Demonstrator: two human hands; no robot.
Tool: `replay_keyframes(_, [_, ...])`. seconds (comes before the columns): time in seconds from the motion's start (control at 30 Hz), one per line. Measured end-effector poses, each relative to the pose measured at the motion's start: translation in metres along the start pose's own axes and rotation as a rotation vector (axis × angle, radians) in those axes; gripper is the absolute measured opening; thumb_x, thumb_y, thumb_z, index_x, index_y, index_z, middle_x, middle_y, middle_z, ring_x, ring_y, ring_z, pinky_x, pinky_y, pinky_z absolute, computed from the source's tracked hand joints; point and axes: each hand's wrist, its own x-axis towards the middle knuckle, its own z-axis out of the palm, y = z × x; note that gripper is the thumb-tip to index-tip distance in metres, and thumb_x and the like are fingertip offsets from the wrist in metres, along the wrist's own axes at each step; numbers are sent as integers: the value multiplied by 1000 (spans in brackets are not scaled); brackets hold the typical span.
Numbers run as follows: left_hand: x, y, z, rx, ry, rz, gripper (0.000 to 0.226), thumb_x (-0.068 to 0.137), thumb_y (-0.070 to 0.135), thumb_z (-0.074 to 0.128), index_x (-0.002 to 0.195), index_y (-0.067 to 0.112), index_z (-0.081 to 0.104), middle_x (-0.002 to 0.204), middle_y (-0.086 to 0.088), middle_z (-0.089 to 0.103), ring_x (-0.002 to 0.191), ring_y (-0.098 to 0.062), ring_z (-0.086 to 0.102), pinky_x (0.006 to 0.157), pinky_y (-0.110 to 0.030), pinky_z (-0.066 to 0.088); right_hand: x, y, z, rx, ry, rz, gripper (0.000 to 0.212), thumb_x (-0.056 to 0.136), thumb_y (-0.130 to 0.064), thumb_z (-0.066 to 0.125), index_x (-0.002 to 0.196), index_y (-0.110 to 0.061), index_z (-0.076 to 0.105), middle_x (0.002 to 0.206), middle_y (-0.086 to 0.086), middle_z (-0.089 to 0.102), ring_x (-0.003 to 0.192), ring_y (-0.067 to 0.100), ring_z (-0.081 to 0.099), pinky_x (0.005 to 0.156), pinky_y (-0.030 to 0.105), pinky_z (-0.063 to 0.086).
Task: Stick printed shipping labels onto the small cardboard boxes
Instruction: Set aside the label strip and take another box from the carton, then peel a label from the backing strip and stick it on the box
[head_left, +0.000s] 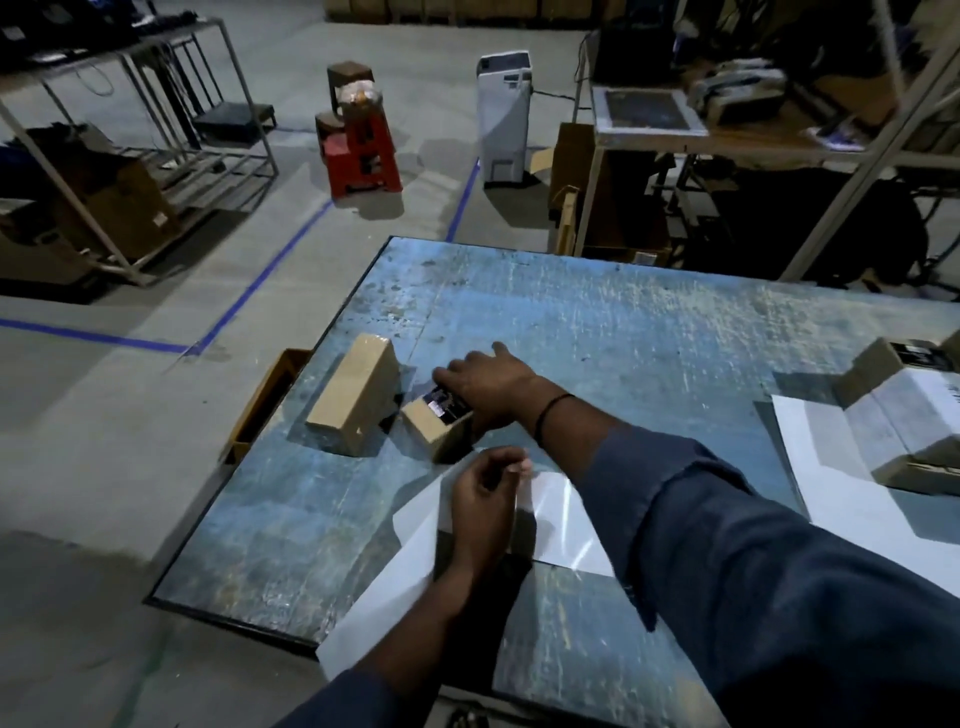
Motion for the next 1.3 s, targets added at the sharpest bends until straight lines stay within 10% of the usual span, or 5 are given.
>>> replay_keyframes(0.33, [-16,4,21,383,-111,256,18,94,8,68,100,24,74,97,15,74,92,0,68,81,-16,53,-176,77,70,254,66,633,96,70,-69,74,146,-28,34,140,5,50,127,33,45,99,53,37])
replay_keyframes(0.6, [-23,-8,37,825,-216,484,27,82,22,76,106,35,72,110,17,72,105,-12,63,95,-33,44,-213,65,91,339,234,722,95,77,-61,74,155,-26,31,160,6,32,148,32,24,116,55,22])
replay_keyframes(0.77, [-28,-14,48,963,-269,547,21,92,30,69,112,36,69,118,15,67,121,-17,53,97,-30,31,-246,24,109,390,666,742,49,81,-30,77,125,-15,60,125,10,55,113,34,50,92,45,45])
replay_keyframes(1.3, [-25,-5,72,1192,-407,431,23,97,39,52,114,36,67,118,5,61,120,-25,47,99,-41,28,-271,-12,149,606,492,789,37,85,-27,74,121,-19,67,123,2,63,110,26,57,91,36,46])
